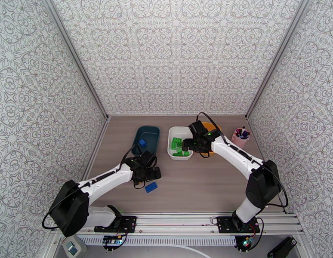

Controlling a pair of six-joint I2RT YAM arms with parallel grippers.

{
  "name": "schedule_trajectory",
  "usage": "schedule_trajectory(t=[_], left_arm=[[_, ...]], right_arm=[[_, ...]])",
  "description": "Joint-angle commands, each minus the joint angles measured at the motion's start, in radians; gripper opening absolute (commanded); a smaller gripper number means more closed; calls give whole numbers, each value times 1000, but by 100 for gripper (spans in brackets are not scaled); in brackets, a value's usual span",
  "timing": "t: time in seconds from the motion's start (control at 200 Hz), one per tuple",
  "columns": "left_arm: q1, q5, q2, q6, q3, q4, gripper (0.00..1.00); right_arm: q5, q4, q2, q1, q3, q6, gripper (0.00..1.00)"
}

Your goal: Sort the legos into containers by color

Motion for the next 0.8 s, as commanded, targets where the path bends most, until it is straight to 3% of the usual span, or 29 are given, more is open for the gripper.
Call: schedule_trajectory(t=[0.0, 0.36, 0.62, 0.795], left_arm=[[34, 5, -27, -50, -30, -38, 99], [163, 83, 23, -164, -149, 186, 94], [197, 62, 136, -137, -104, 219, 89], [203, 64, 212, -118, -77, 246, 70]], right_arm=[[-21, 22, -13, -2, -43, -9, 81], [-23, 55, -61, -3, -111, 2, 79], [-30, 82, -64, -3, -132, 7, 79], [-31, 93, -69, -3, -153, 13, 78]])
